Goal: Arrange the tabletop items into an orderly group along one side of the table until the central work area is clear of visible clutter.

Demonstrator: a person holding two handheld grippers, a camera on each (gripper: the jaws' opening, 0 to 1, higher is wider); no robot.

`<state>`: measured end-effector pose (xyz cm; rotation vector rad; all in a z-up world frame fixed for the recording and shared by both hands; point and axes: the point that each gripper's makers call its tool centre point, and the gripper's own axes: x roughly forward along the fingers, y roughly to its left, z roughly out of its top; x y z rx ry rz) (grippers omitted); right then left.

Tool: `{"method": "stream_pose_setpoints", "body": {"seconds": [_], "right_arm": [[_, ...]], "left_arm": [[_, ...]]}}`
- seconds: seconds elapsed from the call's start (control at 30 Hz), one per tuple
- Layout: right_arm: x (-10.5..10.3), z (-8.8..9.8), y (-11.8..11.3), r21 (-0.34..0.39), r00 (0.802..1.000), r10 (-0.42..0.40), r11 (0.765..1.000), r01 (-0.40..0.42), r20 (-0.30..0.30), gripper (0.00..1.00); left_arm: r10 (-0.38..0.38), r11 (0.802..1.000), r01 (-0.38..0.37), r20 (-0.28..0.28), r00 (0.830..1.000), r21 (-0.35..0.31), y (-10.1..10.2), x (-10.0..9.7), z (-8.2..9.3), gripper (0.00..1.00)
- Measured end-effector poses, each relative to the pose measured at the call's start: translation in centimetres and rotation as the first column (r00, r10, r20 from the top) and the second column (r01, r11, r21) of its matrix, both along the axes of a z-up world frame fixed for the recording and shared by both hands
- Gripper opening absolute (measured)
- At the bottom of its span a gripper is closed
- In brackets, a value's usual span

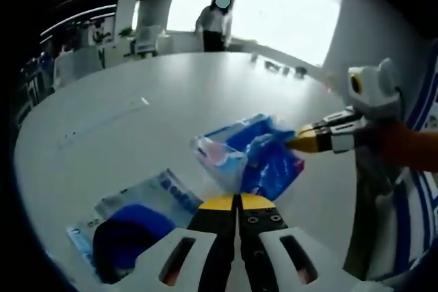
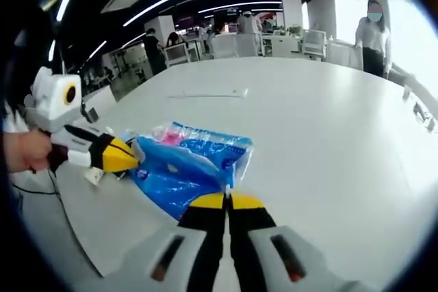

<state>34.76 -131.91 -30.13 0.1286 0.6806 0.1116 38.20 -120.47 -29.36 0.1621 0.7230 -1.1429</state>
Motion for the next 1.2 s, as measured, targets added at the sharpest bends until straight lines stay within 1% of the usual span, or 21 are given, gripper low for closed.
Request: {"method": "stream_pose_setpoints", "body": {"seconds": [0.07,0.1,0.37,0.57,0.8,0.97,1.07,1.1,1.2], "right_arm": [[0.3,-0.4,-0.3,0.003,1.0,0.007,1.0,-0.007,-0.009,0.0],[0.4,-0.6,-0.3,0.007,1.0,0.01,1.0,-0.01,-0.01,0.0],[1.7,-2.2,-0.9,0.014,0.999,0.047,0.999,-0.046,-0.028,0.0],[2.4,-2.8,-1.1,0.026,0.998,0.059,0.998,-0.058,-0.03,0.0],[2.7,-3.8,-1.6,0.033,0.997,0.068,0.997,-0.067,-0.047,0.0],[2.7,-4.2,-1.6,0.04,0.996,0.075,0.997,-0.073,-0.052,0.0],[2.8,-4.2,-1.5,0.045,0.996,0.077,0.996,-0.075,-0.051,0.0],[2.9,-4.4,-1.5,0.044,0.995,0.079,0.996,-0.077,-0.053,0.0],[2.9,-4.5,-1.4,0.047,0.995,0.081,0.996,-0.078,-0.055,0.0]], "left_arm": [[0.005,1.0,-0.005,0.0,1.0,0.012,-0.3,0.0,-0.5,0.0],[0.021,1.0,-0.021,-0.01,1.0,0.022,-0.3,0.1,-0.8,0.0],[0.093,0.993,-0.091,-0.023,0.995,0.072,-0.7,1.2,-2.5,0.0],[0.127,0.988,-0.124,-0.025,0.992,0.092,-0.9,1.8,-3.3,0.0],[0.148,0.983,-0.143,-0.035,0.988,0.111,-1.3,1.9,-4.1,0.0],[0.166,0.978,-0.161,-0.032,0.986,0.136,-1.2,1.9,-4.6,0.0],[0.188,0.972,-0.181,-0.033,0.982,0.148,-1.0,2.1,-4.7,0.0],[0.195,0.971,-0.187,-0.04,0.98,0.15,-1.0,2.1,-4.7,0.0],[0.198,0.967,-0.189,-0.04,0.979,0.169,-1.1,2.0,-5.1,0.0]]}}
